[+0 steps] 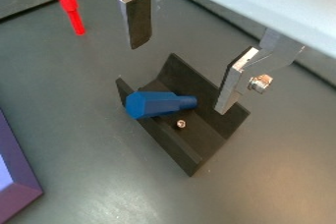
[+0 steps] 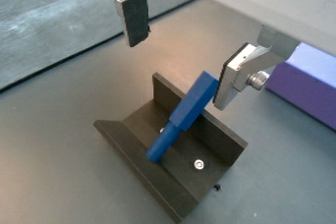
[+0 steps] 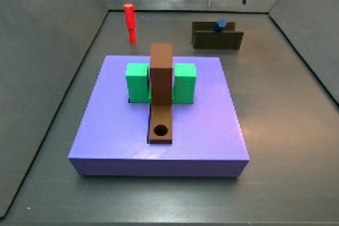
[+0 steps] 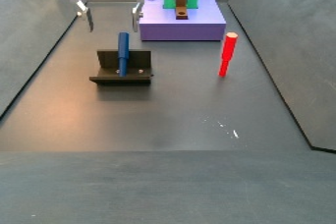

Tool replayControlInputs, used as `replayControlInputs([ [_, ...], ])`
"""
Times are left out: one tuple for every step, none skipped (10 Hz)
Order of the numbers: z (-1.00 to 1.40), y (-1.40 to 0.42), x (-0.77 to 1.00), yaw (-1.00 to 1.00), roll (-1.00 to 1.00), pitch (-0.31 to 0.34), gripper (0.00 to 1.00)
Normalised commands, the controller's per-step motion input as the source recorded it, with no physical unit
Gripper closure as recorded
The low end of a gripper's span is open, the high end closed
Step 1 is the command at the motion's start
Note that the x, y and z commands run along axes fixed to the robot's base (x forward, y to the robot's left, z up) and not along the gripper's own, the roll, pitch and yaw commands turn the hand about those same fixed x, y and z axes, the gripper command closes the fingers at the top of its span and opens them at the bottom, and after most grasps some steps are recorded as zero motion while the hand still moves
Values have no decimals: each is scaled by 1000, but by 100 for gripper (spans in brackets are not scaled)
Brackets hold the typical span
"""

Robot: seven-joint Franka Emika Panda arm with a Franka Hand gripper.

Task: Pick up the blue object. Move up. Place the blue object on the fixture. Regrasp the blue object. Move to above the board. Insert the blue object.
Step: Regrasp the blue object.

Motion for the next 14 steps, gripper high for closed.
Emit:
replayControlInputs([
  [0, -297, -151, 123, 1000, 0, 0],
  [0, -306, -129, 11, 1000, 0, 0],
  [11, -389, -66, -14, 1000, -11, 0],
  [0, -323, -49, -117, 1000, -23, 0],
  [0, -320, -9, -186, 1000, -14, 0],
  [-26, -363, -140, -80, 1000, -6, 0],
  [-23, -343, -191, 0, 1000, -60, 0],
  [-106, -246, -154, 0, 1000, -100, 0],
  [-286, -40, -9, 140, 1000, -91, 0],
  [-366, 0, 0, 197, 909, -83, 0],
  [-454, 151, 80, 89, 683, -91, 0],
  [-371, 394, 117, 114, 440, -83, 0],
  [-334, 326, 160, 177, 289, -37, 0],
  [-217, 77, 217, 197, 149, -23, 0],
])
